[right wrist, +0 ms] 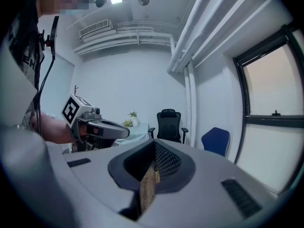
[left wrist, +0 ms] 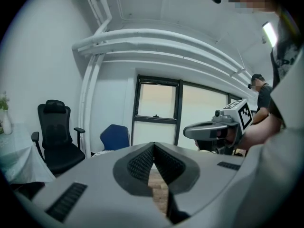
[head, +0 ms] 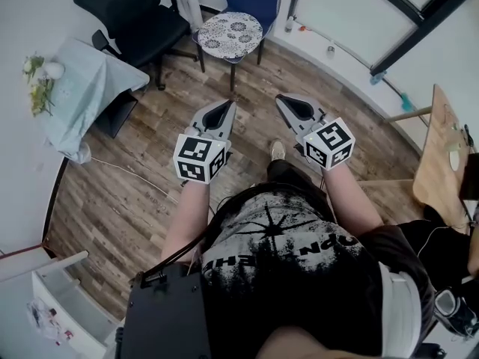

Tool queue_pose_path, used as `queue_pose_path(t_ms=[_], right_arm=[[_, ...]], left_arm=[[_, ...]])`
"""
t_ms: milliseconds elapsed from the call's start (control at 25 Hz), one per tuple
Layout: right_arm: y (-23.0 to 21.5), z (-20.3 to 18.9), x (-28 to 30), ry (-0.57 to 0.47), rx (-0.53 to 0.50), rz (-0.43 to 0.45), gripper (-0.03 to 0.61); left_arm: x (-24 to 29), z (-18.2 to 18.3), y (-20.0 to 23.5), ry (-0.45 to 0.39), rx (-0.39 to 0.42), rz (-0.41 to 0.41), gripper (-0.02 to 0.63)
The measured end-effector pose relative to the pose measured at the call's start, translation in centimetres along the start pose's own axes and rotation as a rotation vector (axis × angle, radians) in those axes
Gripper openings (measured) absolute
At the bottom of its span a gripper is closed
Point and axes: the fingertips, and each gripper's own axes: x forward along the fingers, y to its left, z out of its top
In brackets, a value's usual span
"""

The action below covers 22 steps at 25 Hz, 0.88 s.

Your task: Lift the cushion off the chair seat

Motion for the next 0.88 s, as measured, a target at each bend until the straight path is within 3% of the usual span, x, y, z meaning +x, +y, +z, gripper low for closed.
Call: queue_pose_path(t_ms=[400,880], right_arm=[[-5.4,0.5,5.8,-0.019,0.032,0.075,0.017],[-15.7,2.9,13.0,-0.004,0.02,0.179,0.017]], left_arm=[[5.5,0.1,5.1,0.051,0.006,0.051,0.012],[15.7,3.5,10.5,0.055,-0.027,0.113,0.012]])
